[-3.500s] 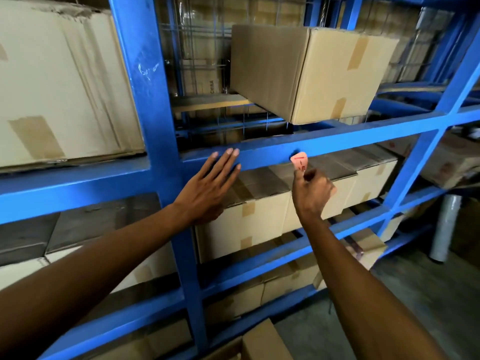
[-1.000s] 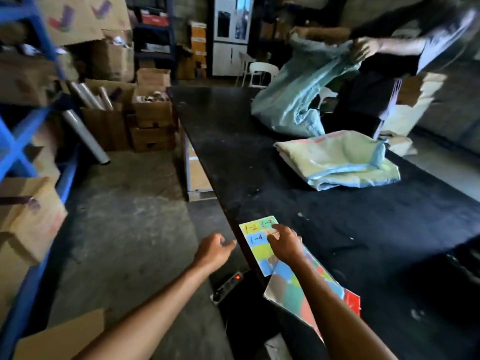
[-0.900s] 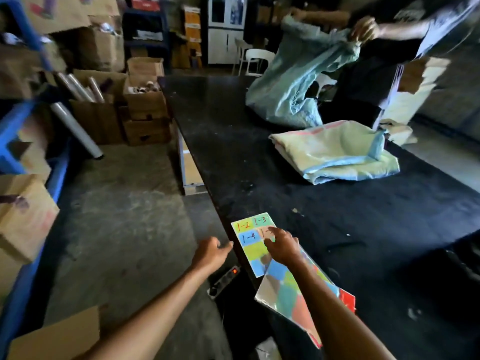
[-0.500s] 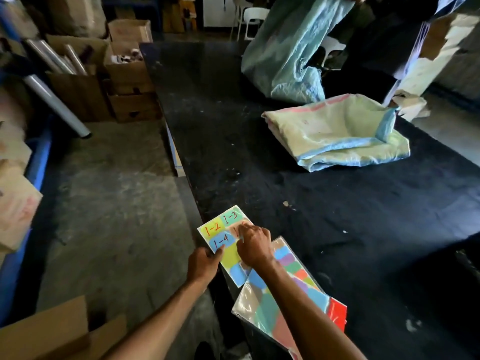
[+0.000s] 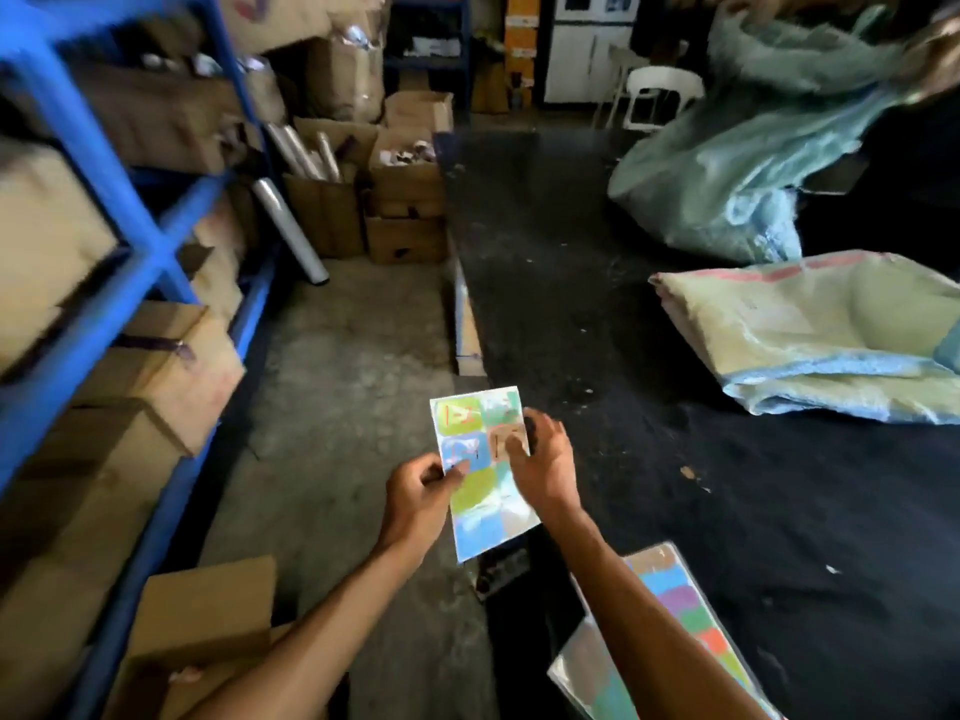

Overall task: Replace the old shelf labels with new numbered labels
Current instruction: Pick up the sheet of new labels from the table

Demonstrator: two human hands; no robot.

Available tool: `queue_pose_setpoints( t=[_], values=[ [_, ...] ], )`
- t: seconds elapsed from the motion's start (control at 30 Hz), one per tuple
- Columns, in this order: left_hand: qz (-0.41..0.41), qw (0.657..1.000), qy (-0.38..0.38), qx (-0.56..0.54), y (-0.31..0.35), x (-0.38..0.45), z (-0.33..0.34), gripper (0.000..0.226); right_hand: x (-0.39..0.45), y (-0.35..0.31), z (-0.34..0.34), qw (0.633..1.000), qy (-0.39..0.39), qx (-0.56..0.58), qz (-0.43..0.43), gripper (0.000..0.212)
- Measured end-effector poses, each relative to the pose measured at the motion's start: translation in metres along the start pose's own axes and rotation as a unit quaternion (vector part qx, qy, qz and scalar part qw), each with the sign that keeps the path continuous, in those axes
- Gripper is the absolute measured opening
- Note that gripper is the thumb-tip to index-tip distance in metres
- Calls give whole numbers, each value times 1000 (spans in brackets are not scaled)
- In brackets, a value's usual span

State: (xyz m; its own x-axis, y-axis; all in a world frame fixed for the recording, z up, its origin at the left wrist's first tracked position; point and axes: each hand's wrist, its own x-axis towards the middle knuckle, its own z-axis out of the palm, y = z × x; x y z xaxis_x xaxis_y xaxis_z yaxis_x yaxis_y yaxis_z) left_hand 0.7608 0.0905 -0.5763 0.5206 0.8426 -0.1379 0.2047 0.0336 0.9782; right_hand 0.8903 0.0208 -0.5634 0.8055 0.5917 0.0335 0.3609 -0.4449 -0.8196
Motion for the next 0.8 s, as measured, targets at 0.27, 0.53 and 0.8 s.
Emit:
queue_pose_setpoints(
  t=[0.27, 0.53, 0.8],
  values=[
    [66, 983, 171, -10, 83, -31, -201, 9, -17, -184, 99, 956, -139, 228, -118, 23],
    [125, 927, 350, -55, 155, -167, -382, 12, -172, -368, 151, 858, -306, 328, -251, 27],
    [217, 848, 484, -11, 212, -324, -478, 10, -339, -491, 133, 780, -188, 246, -543, 40]
  ],
)
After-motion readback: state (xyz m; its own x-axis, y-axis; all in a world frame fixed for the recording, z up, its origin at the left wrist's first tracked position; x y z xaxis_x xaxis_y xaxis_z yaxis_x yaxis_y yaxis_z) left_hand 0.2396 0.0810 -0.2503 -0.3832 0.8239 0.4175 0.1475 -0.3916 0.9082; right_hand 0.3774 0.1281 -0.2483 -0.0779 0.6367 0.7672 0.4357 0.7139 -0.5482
